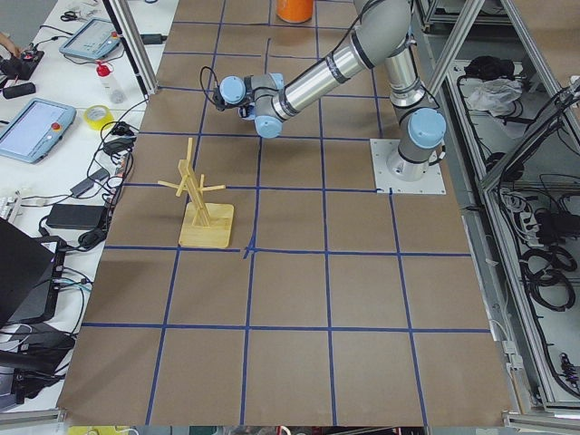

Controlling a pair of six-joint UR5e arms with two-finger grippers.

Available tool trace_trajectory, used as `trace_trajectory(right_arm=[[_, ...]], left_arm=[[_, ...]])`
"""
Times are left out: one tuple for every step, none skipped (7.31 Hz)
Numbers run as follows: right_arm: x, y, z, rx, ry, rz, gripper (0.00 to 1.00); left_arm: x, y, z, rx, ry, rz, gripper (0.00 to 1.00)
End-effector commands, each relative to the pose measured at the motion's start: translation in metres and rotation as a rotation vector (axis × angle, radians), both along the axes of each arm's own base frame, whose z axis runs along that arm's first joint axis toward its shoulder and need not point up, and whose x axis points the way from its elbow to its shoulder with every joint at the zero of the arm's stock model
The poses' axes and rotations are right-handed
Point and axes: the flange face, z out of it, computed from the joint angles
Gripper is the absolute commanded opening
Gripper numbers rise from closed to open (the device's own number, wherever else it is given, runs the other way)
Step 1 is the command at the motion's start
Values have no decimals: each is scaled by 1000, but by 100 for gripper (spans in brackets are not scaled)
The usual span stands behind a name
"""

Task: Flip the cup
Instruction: 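Reach the left gripper to the sideways cup and grasp it, then lift the cup with the left gripper and rotate its mouth upward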

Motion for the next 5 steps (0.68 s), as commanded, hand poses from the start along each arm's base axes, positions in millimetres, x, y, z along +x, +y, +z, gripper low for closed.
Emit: trace_trajectory(right_arm=[[0, 3, 1, -2, -1, 0, 100], [0, 5, 2, -2, 1, 0, 100], [0, 8, 2, -2, 1, 0, 100], [0, 9, -1, 4, 1, 0, 100], [0, 12, 1, 3, 1, 0, 100]], left_arm=[[-4, -5, 16, -22, 73, 17, 0], [-3, -6, 28, -1, 73, 63, 0], [-1, -17, 44, 7, 72, 135, 0], [1, -31, 70, 6, 72, 230, 0], [3, -42, 99, -52, 55, 259, 0]])
